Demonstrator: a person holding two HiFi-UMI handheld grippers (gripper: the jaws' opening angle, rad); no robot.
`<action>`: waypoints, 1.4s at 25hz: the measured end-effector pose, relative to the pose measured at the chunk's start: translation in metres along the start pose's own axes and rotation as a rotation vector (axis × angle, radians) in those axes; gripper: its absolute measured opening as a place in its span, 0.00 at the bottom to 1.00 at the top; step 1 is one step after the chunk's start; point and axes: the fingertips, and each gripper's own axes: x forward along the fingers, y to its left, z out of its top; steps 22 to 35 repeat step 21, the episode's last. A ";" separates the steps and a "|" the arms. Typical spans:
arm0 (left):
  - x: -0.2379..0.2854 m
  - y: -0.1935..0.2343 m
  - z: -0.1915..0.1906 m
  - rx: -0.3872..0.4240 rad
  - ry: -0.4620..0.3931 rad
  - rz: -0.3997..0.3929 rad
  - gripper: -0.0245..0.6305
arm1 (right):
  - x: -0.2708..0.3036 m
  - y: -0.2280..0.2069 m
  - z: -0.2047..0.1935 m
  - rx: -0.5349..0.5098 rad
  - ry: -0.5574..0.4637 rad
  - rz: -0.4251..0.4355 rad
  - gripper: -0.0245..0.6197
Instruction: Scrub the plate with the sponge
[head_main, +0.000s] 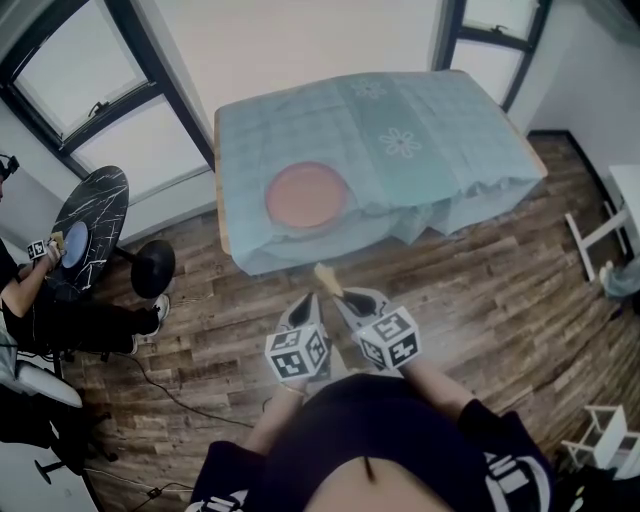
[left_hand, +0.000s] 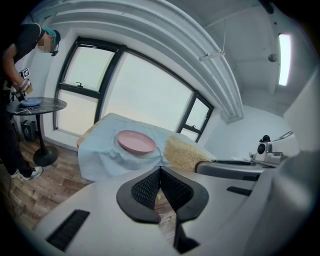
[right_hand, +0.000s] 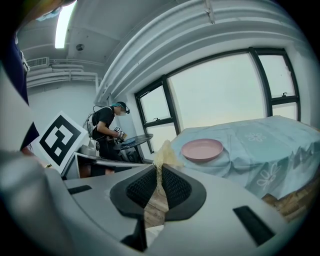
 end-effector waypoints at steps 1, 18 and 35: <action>-0.001 -0.001 0.000 0.002 0.001 -0.001 0.05 | 0.000 0.001 0.000 0.001 -0.003 0.001 0.10; -0.003 0.004 -0.001 -0.008 0.013 -0.003 0.05 | 0.005 0.011 -0.003 -0.011 0.007 0.017 0.10; -0.003 0.004 0.001 -0.007 0.012 -0.003 0.05 | 0.006 0.011 -0.002 -0.009 0.008 0.013 0.10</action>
